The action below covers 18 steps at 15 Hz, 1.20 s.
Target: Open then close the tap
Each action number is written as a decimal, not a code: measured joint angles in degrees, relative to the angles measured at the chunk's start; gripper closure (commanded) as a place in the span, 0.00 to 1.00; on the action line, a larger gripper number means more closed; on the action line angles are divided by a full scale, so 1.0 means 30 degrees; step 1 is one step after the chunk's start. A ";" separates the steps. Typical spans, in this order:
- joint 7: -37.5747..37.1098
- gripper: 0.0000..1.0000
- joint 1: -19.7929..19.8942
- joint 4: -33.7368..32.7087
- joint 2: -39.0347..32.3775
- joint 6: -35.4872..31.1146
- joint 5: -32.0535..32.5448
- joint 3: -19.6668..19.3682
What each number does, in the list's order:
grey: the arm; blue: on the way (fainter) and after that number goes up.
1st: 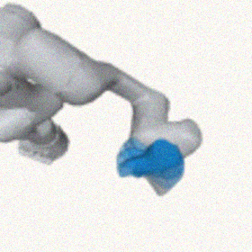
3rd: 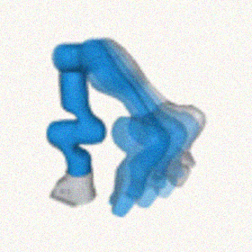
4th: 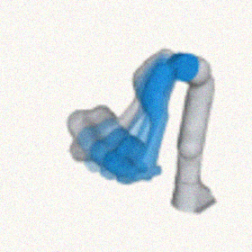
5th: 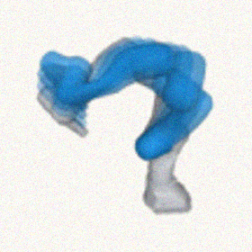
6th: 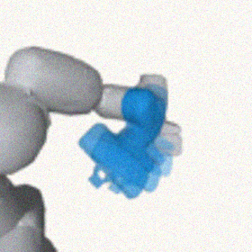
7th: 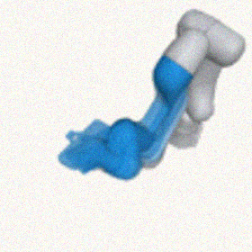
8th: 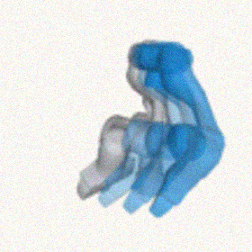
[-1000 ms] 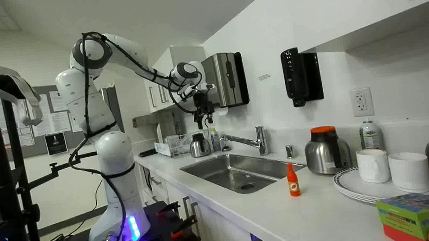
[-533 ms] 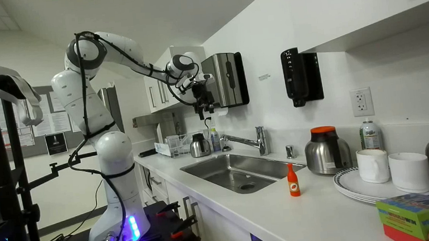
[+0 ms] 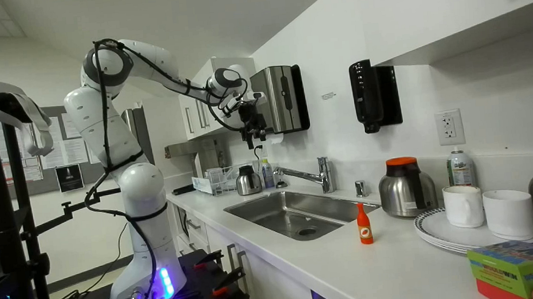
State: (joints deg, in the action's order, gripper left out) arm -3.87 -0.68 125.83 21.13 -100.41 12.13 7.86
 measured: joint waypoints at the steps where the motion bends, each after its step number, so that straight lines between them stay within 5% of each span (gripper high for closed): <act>1: 0.0000 0.00 0.0000 0.0000 0.0000 0.0000 0.0000 0.0000; 11: 0.0022 0.00 -0.0086 -0.0242 -0.1524 -0.0744 0.0893 -0.0061; 18: 0.0629 0.00 -0.0087 -0.2878 -0.4088 -0.1840 0.1590 -0.0595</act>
State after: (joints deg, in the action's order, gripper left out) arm -1.98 -0.95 117.19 8.87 -105.93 16.90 6.07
